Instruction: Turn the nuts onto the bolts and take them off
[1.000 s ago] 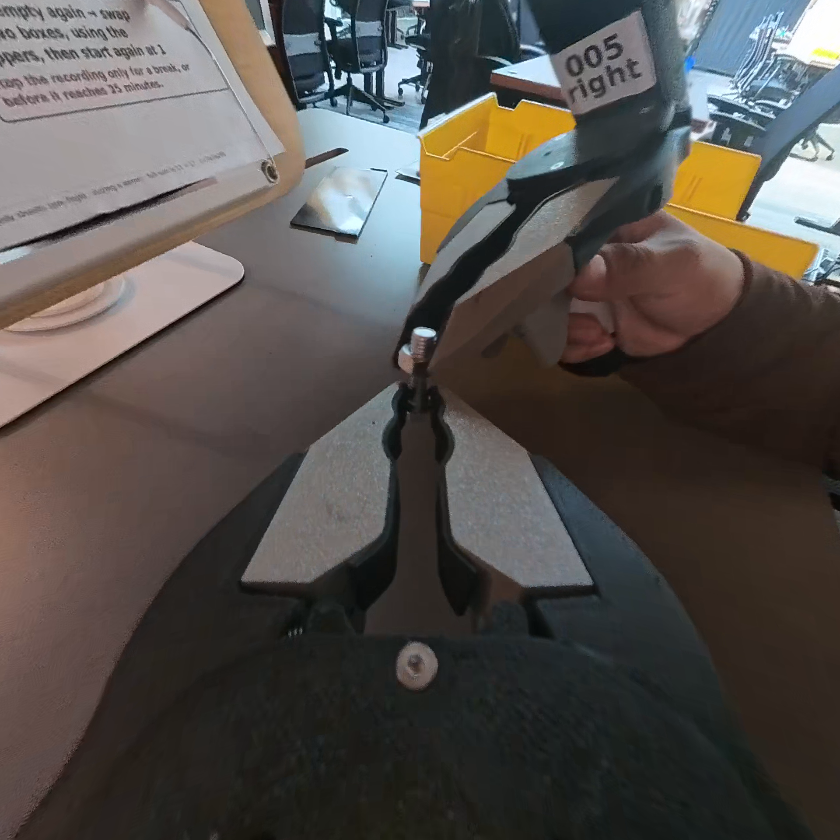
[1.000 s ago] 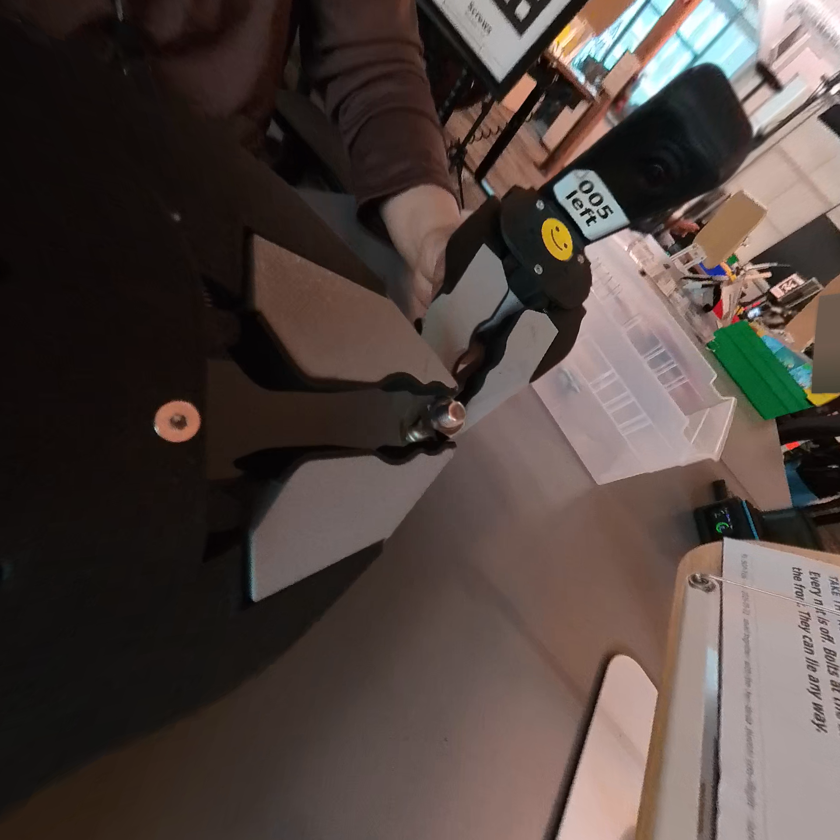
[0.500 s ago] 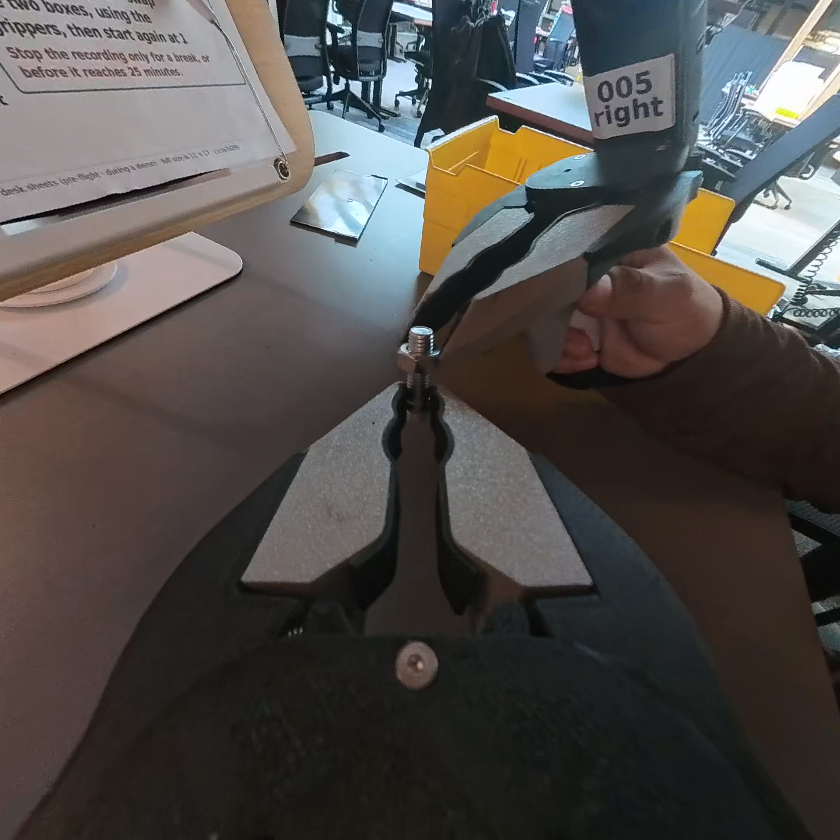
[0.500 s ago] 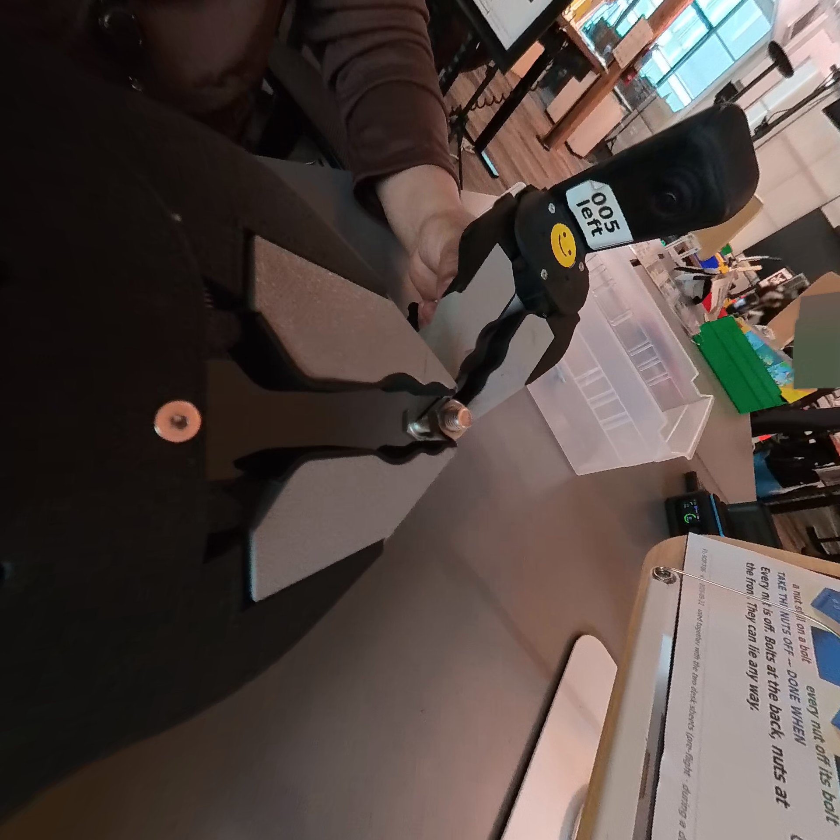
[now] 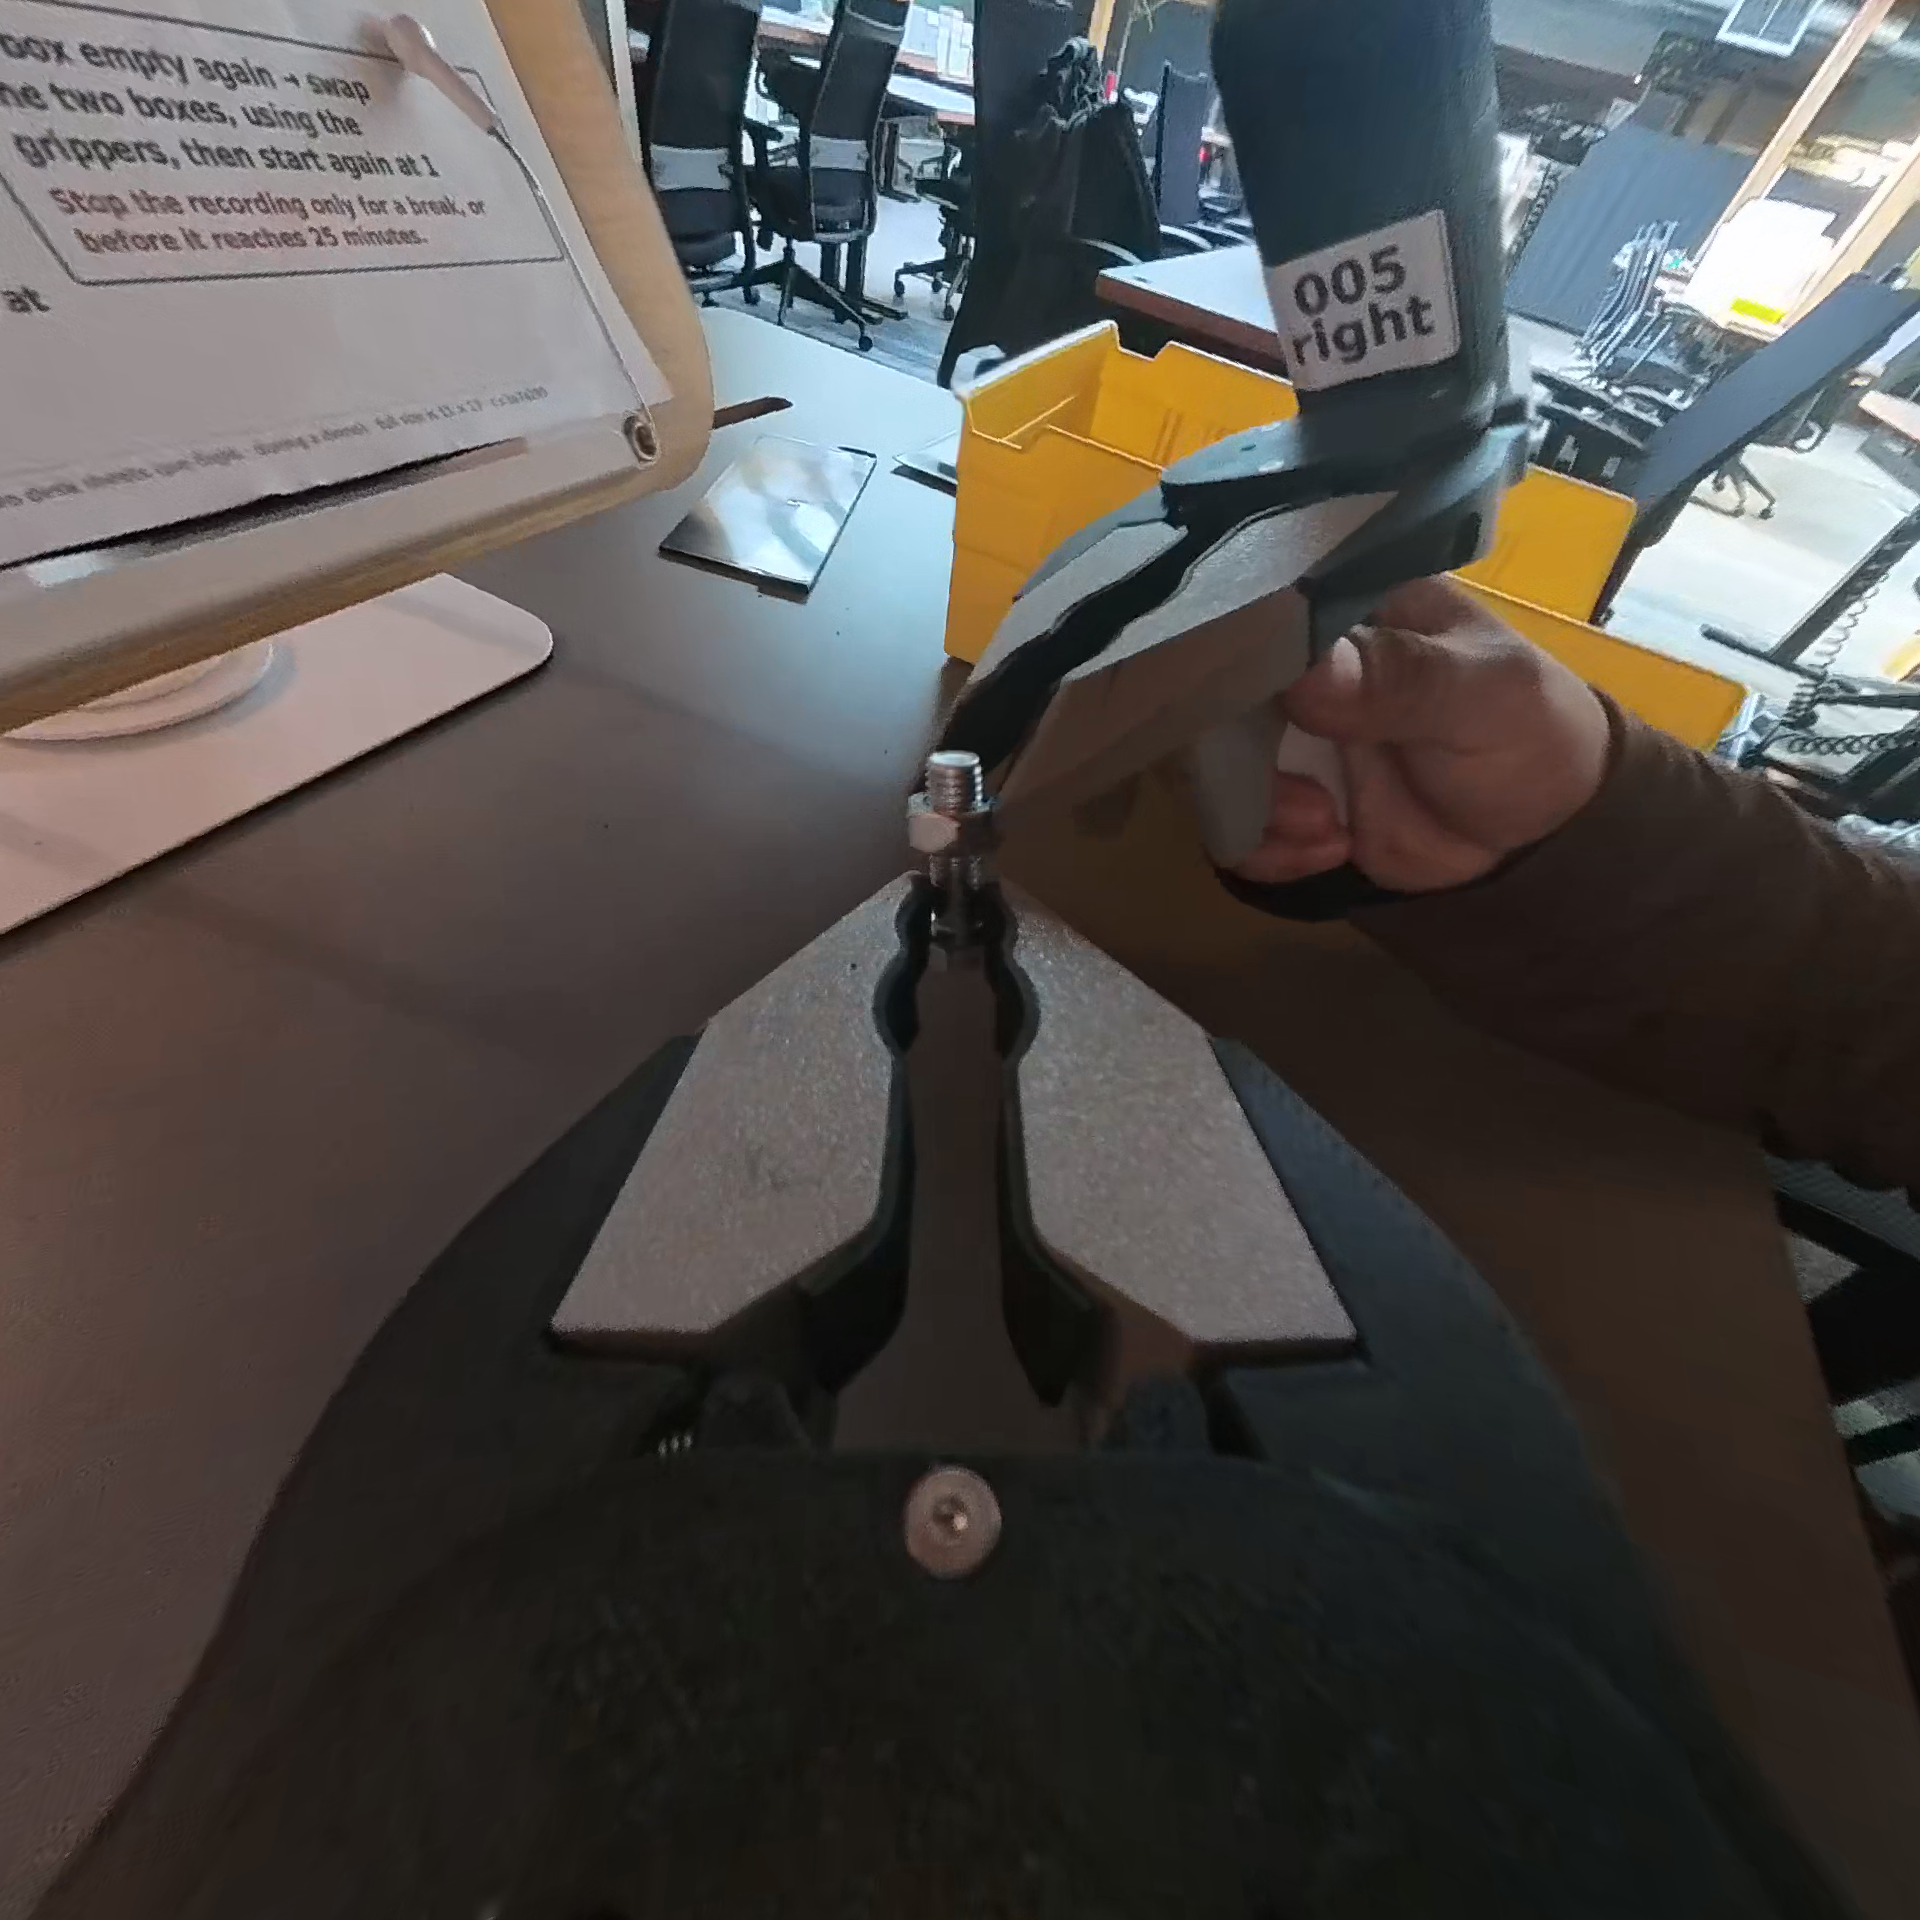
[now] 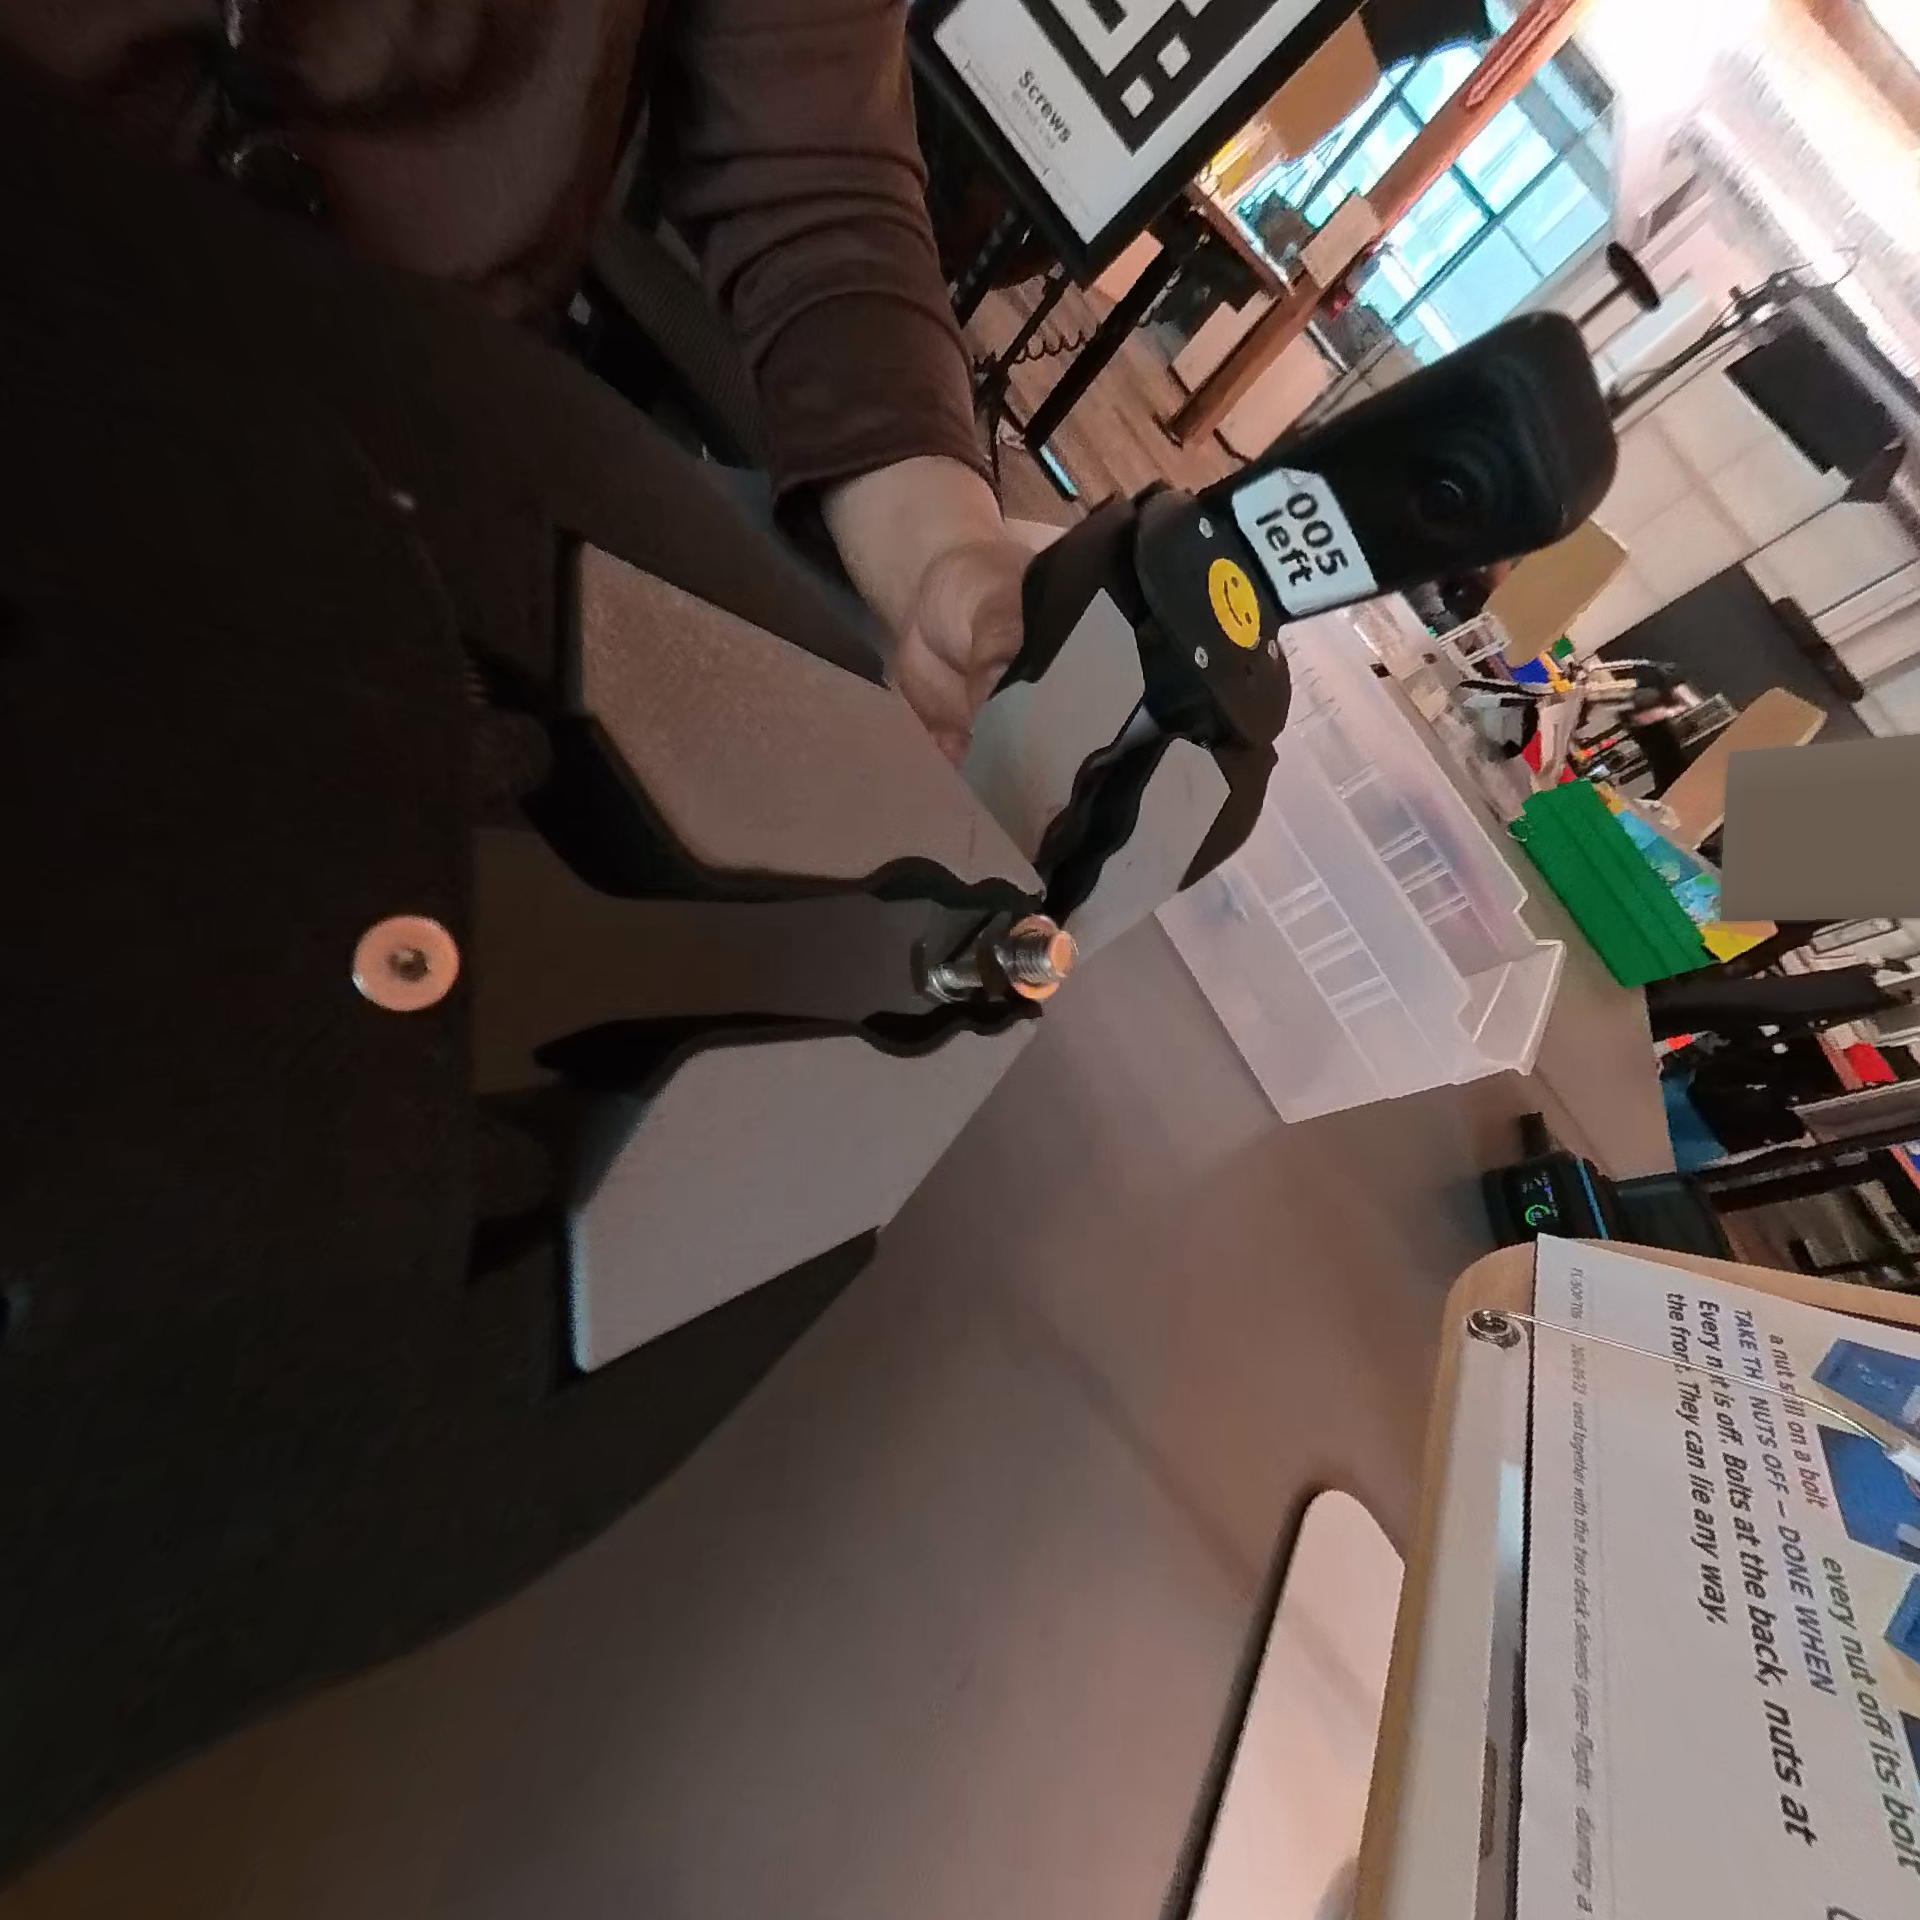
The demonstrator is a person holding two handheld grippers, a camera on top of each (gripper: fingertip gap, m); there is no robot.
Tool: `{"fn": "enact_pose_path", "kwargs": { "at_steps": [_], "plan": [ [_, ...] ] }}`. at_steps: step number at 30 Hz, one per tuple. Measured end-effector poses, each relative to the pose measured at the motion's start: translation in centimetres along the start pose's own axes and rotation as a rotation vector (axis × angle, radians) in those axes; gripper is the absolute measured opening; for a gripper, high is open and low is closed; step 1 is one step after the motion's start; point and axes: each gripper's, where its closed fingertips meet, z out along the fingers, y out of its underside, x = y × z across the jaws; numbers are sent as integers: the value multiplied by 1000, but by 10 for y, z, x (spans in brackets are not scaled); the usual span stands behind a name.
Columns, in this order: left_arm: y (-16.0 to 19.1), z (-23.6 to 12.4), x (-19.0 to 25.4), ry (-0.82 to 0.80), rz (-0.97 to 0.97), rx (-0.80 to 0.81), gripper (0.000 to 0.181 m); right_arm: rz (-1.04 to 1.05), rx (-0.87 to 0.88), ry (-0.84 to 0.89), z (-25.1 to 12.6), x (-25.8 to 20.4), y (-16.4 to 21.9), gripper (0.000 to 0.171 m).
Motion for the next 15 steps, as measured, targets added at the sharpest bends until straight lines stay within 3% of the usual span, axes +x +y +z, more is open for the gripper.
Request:
{"fn": "enact_pose_path", "kwargs": {
  "at_steps": [6, 11, 13, 15],
  "plan": [
    [-2, -2, 3, 27, -10, 7, 8, -104, -6, 109, 6, 6, 1, 34],
    [-8, -7, -4, -31, 9, 28, 8, -89, 29, 93, -1, 4, -7, 25],
    [-13, -13, -8, -26, -24, 65, 8, -123, 17, 179, -7, 16, -6, 2],
    [-16, -16, -10, -18, -58, 86, 8, -170, 14, 194, -10, 16, -7, 12]
  ]
}}
